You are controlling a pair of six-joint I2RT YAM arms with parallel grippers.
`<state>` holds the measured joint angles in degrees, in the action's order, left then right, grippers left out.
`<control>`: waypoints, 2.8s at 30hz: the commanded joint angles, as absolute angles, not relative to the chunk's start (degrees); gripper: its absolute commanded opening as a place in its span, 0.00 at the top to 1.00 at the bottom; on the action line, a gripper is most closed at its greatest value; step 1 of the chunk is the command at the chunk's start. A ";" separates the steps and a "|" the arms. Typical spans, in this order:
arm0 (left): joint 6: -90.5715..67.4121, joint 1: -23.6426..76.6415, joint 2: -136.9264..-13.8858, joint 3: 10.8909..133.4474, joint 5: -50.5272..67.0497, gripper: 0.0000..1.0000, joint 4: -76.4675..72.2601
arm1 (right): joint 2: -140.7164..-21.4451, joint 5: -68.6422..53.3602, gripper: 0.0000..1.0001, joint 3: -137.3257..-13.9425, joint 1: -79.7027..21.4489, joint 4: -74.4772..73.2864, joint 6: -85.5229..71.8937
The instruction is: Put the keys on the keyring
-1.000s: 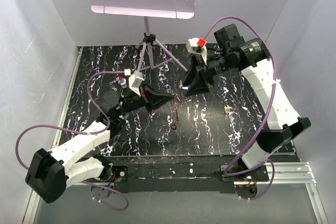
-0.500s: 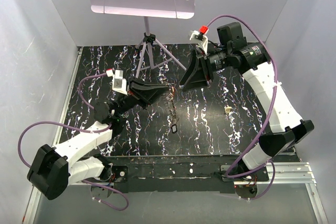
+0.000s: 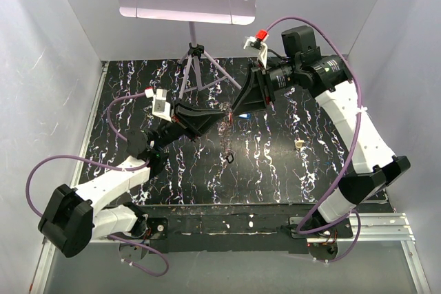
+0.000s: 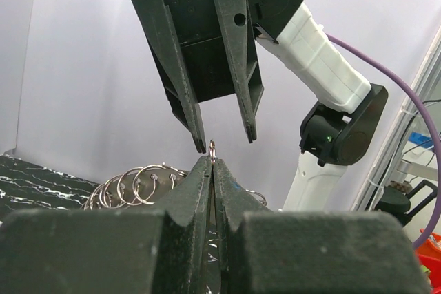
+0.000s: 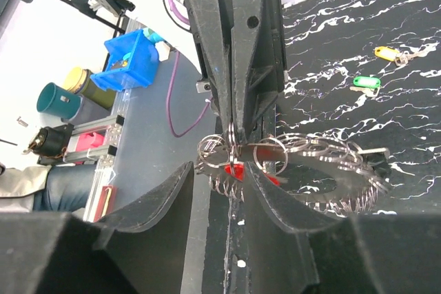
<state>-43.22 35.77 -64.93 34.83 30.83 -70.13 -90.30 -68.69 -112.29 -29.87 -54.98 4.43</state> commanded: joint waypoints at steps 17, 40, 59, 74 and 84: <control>-43.15 36.30 -64.16 37.44 29.88 1.00 -71.63 | -90.53 -66.00 0.99 -113.38 -30.85 -52.21 2.46; -44.03 36.39 -63.19 35.86 30.14 1.00 -73.83 | -88.33 -66.80 0.60 -111.17 -30.85 -54.31 7.90; -45.44 36.30 -63.98 35.60 30.67 1.00 -73.65 | -91.49 -63.64 0.58 -114.08 -33.31 -54.76 10.02; -44.82 36.39 -64.42 35.07 29.88 1.00 -72.07 | -91.58 -63.28 0.70 -115.49 -33.66 -55.02 10.72; -44.47 36.30 -64.42 35.07 29.71 1.00 -70.67 | -91.85 -64.51 0.99 -114.70 -34.36 -55.37 11.60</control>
<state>-45.04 36.14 -65.06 35.20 30.22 -69.87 -91.88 -63.35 -113.10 -33.71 -55.61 10.90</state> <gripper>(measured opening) 0.012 0.039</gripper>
